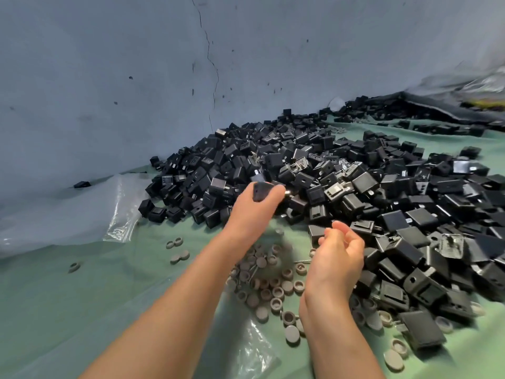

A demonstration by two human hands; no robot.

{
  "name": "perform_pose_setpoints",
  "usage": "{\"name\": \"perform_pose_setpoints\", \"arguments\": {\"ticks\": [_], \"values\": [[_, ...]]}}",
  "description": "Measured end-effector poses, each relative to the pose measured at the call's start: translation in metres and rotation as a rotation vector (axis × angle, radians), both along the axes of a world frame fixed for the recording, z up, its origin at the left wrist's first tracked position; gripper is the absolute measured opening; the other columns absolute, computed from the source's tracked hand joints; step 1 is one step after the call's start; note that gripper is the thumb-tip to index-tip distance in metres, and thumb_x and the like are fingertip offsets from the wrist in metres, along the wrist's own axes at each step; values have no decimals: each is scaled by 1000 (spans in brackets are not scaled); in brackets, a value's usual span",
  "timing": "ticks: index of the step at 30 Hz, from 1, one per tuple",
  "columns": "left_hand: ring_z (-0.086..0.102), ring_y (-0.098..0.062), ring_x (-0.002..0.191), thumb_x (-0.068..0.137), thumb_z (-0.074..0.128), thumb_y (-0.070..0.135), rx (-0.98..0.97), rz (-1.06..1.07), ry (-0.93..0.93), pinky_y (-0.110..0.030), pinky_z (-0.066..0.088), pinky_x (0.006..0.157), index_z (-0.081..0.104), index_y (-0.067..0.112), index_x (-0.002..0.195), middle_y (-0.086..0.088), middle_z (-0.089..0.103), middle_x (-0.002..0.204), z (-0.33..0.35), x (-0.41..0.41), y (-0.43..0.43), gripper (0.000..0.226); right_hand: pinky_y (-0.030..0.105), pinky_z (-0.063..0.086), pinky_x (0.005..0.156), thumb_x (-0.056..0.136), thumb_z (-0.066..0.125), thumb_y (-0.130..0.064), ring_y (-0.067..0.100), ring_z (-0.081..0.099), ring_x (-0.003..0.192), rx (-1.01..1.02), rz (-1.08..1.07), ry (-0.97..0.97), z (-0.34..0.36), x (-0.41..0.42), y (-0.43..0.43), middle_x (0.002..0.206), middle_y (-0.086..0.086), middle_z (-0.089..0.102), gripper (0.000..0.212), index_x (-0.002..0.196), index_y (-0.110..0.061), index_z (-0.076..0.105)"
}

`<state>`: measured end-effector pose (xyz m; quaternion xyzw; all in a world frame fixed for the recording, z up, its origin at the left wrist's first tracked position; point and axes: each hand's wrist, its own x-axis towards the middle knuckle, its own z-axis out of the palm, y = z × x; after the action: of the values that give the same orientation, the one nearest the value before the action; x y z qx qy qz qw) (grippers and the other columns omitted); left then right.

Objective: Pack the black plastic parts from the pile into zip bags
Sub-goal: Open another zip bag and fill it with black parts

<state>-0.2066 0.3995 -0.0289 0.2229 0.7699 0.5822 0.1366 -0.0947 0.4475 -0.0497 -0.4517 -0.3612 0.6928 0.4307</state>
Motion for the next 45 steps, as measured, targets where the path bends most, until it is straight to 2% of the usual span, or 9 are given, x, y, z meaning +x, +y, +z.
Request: {"name": "perform_pose_setpoints", "arguments": {"ticks": [3, 7, 17, 22, 25, 28, 35, 38, 45], "values": [[64, -25, 81, 72, 80, 47, 509, -121, -658, -42, 54, 77, 74, 15, 85, -9, 70, 90, 15, -4, -32, 35, 23, 43, 72, 98, 41, -14, 10, 61, 88, 7, 49, 24, 3, 2, -1, 101, -2, 66, 24, 95, -31, 57], [61, -28, 79, 75, 80, 42, 844, -188, -911, -41, 48, 71, 70, 7, 83, -13, 65, 94, 8, 7, -63, 37, 24, 46, 74, 98, 40, -13, 11, 64, 90, 32, 98, 53, 8, 4, -10, 95, -3, 67, 24, 94, -29, 58], [61, -27, 81, 81, 74, 44, 968, -144, -875, -43, 48, 71, 71, 9, 90, -12, 64, 101, 13, 58, -156, 37, 31, 50, 74, 98, 46, -21, 9, 63, 85, 282, 459, -8, 15, 19, -94, 93, -8, 67, 19, 95, -33, 60], [60, -28, 83, 82, 74, 43, 990, -7, -794, -44, 48, 75, 68, 12, 99, -14, 64, 109, 20, 87, -230, 36, 37, 49, 91, 99, 44, -22, 8, 58, 102, 831, 760, -213, -8, 30, -150, 108, -17, 61, 22, 113, -36, 53], [61, -30, 82, 82, 72, 42, 1033, 133, -706, -44, 48, 75, 74, 14, 90, -14, 67, 108, 23, 102, -288, 29, 31, 26, 115, 103, 35, -32, 8, 39, 132, 1283, 918, -525, -22, 32, -165, 139, -14, 48, 39, 141, -33, 43], [64, -31, 80, 76, 76, 39, 1160, 322, -691, -47, 49, 73, 76, 9, 84, -16, 69, 106, 17, 117, -340, 30, 39, 10, 123, 104, 26, -42, 11, 26, 143, 1429, 1045, -726, -31, 35, -169, 152, -11, 37, 42, 141, -35, 43], [64, -32, 78, 78, 71, 40, 1312, 527, -735, -46, 49, 71, 72, 13, 92, -15, 70, 107, -10, 145, -394, 30, 36, 18, 120, 102, 29, -41, 12, 34, 139, 1487, 973, -795, -31, 36, -170, 147, -11, 44, 39, 134, -35, 51], [65, -32, 78, 82, 71, 41, 1344, 487, -722, -48, 50, 72, 78, 9, 80, -16, 71, 106, -11, 151, -400, 32, 35, 22, 118, 102, 32, -40, 12, 37, 137, 1498, 951, -799, -29, 39, -173, 145, -10, 48, 38, 133, -34, 54], [67, -34, 83, 80, 73, 42, 1335, 518, -774, -52, 50, 79, 79, 7, 80, -17, 72, 105, -17, 152, -417, 35, 57, 26, 116, 89, 66, -17, 31, 58, 119, 1605, 719, -726, -14, 51, -193, 118, 4, 68, 25, 114, -19, 72]]}}
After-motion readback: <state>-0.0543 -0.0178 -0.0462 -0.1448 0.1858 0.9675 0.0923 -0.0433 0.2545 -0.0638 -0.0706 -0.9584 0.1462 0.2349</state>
